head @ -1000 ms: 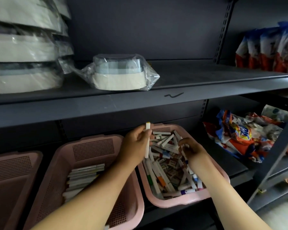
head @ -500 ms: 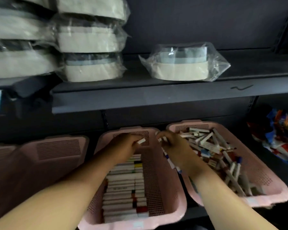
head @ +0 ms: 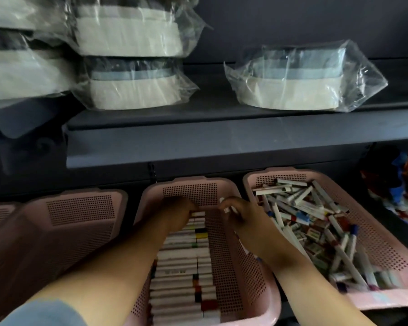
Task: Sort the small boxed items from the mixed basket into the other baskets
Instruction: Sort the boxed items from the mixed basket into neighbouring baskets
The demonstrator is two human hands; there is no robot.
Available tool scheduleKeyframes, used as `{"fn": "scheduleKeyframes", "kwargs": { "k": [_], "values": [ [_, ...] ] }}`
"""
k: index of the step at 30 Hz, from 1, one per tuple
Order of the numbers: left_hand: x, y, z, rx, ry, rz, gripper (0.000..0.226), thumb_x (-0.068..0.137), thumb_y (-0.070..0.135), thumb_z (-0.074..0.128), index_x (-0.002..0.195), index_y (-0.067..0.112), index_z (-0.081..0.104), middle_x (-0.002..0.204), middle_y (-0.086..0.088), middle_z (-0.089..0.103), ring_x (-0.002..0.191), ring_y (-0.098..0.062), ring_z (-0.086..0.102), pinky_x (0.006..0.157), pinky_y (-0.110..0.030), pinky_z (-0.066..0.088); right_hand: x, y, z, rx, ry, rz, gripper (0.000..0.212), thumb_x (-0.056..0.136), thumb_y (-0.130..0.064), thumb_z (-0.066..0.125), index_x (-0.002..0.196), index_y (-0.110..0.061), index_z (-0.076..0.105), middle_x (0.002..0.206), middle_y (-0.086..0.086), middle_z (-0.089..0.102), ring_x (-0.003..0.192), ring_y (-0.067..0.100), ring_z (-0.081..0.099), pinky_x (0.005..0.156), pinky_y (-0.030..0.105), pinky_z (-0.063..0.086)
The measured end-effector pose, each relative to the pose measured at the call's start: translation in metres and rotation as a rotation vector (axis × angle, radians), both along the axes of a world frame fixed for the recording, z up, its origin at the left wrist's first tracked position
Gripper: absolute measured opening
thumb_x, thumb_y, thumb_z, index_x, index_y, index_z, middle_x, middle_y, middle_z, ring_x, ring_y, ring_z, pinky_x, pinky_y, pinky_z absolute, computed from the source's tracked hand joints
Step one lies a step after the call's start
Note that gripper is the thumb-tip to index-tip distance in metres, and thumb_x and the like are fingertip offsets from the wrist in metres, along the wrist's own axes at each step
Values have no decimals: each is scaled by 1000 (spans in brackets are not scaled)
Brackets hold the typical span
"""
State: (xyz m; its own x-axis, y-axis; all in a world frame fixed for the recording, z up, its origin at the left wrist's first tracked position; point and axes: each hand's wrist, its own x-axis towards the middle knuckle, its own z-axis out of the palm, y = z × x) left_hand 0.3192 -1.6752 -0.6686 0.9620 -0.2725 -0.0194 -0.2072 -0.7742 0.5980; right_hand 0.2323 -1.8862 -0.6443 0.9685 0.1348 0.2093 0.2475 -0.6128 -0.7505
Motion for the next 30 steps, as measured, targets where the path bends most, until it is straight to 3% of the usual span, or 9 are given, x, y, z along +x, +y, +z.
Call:
{"fn": "scheduleKeyframes", "kwargs": {
  "k": [3, 9, 12, 17, 19, 21, 24, 27, 30],
  "values": [
    [7, 8, -4, 194, 54, -65, 24, 91, 41, 63, 113, 47, 72, 113, 15, 72, 102, -13, 66, 102, -40, 52, 2, 0, -1, 29, -8, -13, 36, 96, -15, 56, 88, -49, 62, 100, -13, 70, 88, 2, 67, 78, 36, 56],
    [-2, 16, 12, 431, 5, -86, 26, 100, 32, 55, 118, 32, 74, 117, 7, 70, 95, -14, 62, 91, -31, 52, 2, 0, 1, 81, 4, 1, 29, 92, -8, 53, 91, -34, 68, 95, -6, 71, 88, 14, 69, 81, 44, 56],
    [-12, 12, 21, 306, -48, -106, 20, 102, 26, 59, 105, 36, 76, 108, 12, 72, 90, -6, 62, 79, -23, 50, 1, 1, 9, 163, 10, -16, 33, 92, 3, 55, 86, -25, 73, 90, -4, 72, 87, 18, 69, 75, 36, 55],
    [-40, -3, 32, -73, -188, -192, 45, 99, 19, 68, 138, 40, 63, 128, 14, 69, 108, -1, 66, 94, -23, 55, 0, 14, 21, 158, 89, 14, 38, 97, -6, 56, 79, -36, 72, 90, -14, 73, 87, 1, 68, 83, 24, 55],
    [-50, -9, 42, -288, -80, -140, 47, 99, 12, 65, 140, 36, 63, 118, 10, 73, 104, -4, 70, 94, -29, 58, -5, 25, 32, 128, 84, 55, 31, 98, -7, 58, 81, -29, 71, 86, -16, 70, 85, -11, 64, 80, 8, 46],
    [-57, -10, 51, -515, 80, -19, 42, 99, 1, 58, 135, 22, 67, 96, 3, 74, 82, -3, 73, 73, -21, 58, -7, 35, 39, 124, 58, 70, 21, 98, -5, 58, 86, -16, 71, 88, -15, 68, 80, -15, 60, 73, 2, 41],
    [-66, -1, 53, -559, 83, 9, 22, 99, 1, 63, 106, 19, 72, 83, 3, 73, 70, 1, 69, 60, -14, 51, -7, 42, 40, 66, 12, 72, 11, 98, -16, 61, 88, -20, 65, 92, -8, 67, 84, 2, 63, 76, 13, 47],
    [-67, 15, 51, -527, 62, 26, 13, 94, 6, 74, 104, 15, 72, 83, -4, 73, 71, -12, 69, 65, -24, 55, -4, 45, 37, -19, 34, 120, 13, 94, -30, 65, 84, -26, 58, 83, -5, 61, 77, 10, 61, 75, 34, 53],
    [-63, 32, 53, -594, 99, 103, 11, 94, 4, 73, 100, 13, 71, 77, -2, 71, 68, -12, 65, 63, -24, 53, -5, 41, 35, -21, 88, 127, 15, 94, -28, 67, 85, -18, 59, 79, 0, 61, 65, 8, 59, 66, 33, 53]
  ]
}}
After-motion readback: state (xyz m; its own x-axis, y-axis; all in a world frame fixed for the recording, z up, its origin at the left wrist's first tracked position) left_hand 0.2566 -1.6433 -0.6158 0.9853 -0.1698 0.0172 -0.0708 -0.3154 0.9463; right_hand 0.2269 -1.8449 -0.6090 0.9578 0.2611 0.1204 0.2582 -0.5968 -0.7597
